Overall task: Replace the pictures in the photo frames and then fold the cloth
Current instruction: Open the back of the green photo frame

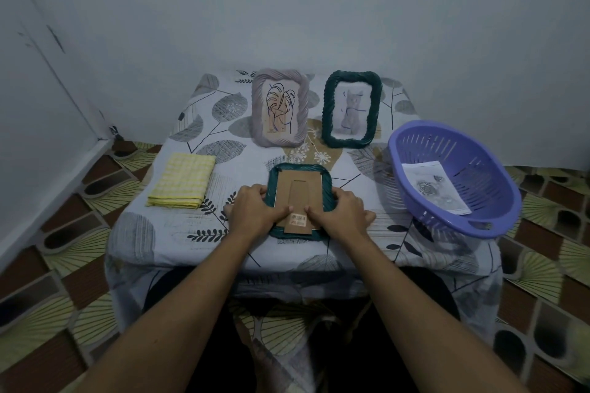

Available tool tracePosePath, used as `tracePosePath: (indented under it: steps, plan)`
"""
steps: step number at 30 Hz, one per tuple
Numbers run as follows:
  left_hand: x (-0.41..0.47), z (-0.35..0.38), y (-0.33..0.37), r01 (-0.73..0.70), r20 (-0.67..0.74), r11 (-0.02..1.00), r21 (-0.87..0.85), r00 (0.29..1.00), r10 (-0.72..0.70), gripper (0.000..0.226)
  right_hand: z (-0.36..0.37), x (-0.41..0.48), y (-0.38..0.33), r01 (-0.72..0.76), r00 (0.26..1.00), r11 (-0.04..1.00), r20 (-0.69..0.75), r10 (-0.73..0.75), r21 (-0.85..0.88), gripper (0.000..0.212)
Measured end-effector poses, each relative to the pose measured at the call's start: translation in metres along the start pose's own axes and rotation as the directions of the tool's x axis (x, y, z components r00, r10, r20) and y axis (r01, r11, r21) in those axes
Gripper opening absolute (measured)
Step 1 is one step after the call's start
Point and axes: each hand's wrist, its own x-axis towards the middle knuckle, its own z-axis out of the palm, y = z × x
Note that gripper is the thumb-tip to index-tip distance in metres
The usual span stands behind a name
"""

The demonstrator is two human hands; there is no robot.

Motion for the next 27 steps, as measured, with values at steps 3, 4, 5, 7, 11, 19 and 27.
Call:
tracePosePath:
  steps: [3, 4, 5, 7, 11, 19, 27]
  plan:
    - [0.001, 0.001, -0.003, 0.005, 0.007, 1.0, -0.01, 1.0, -0.004, 0.07, -0.005, 0.0, -0.001, 0.037, 0.999, 0.99, -0.003, -0.038, -0.134, 0.076]
    - [0.001, 0.002, -0.004, 0.003, 0.009, 0.999, -0.032, 1.0, -0.003, 0.071, -0.007, 0.001, -0.001, 0.053, 0.999, 0.984, -0.004, -0.054, -0.168, 0.076]
    - [0.002, 0.003, -0.006, 0.006, 0.012, 0.998, -0.055, 1.0, -0.006, 0.072, -0.007, 0.004, -0.001, 0.069, 0.997, 0.977, -0.002, -0.071, -0.2, 0.077]
    - [0.0, 0.004, -0.007, 0.012, 0.004, 0.998, -0.068, 1.0, -0.012, 0.071, -0.009, 0.011, 0.0, 0.112, 0.993, 0.959, 0.004, -0.115, -0.259, 0.086]
    - [-0.002, 0.004, -0.007, 0.009, 0.0, 0.998, -0.056, 1.0, -0.009, 0.074, -0.01, 0.021, 0.008, 0.252, 0.967, 0.922, 0.116, -0.227, -0.296, 0.103]
    - [0.007, -0.009, 0.001, -0.054, 0.079, 0.998, -0.032, 0.995, 0.056, 0.086, -0.007, 0.031, 0.017, 0.408, 0.897, 0.867, 0.305, -0.321, -0.286, 0.075]
    - [0.046, -0.009, 0.013, -0.132, 0.089, 0.975, -0.178, 0.985, 0.149, 0.06, -0.004, 0.033, 0.019, 0.404, 0.899, 0.871, 0.296, -0.322, -0.278, 0.074]
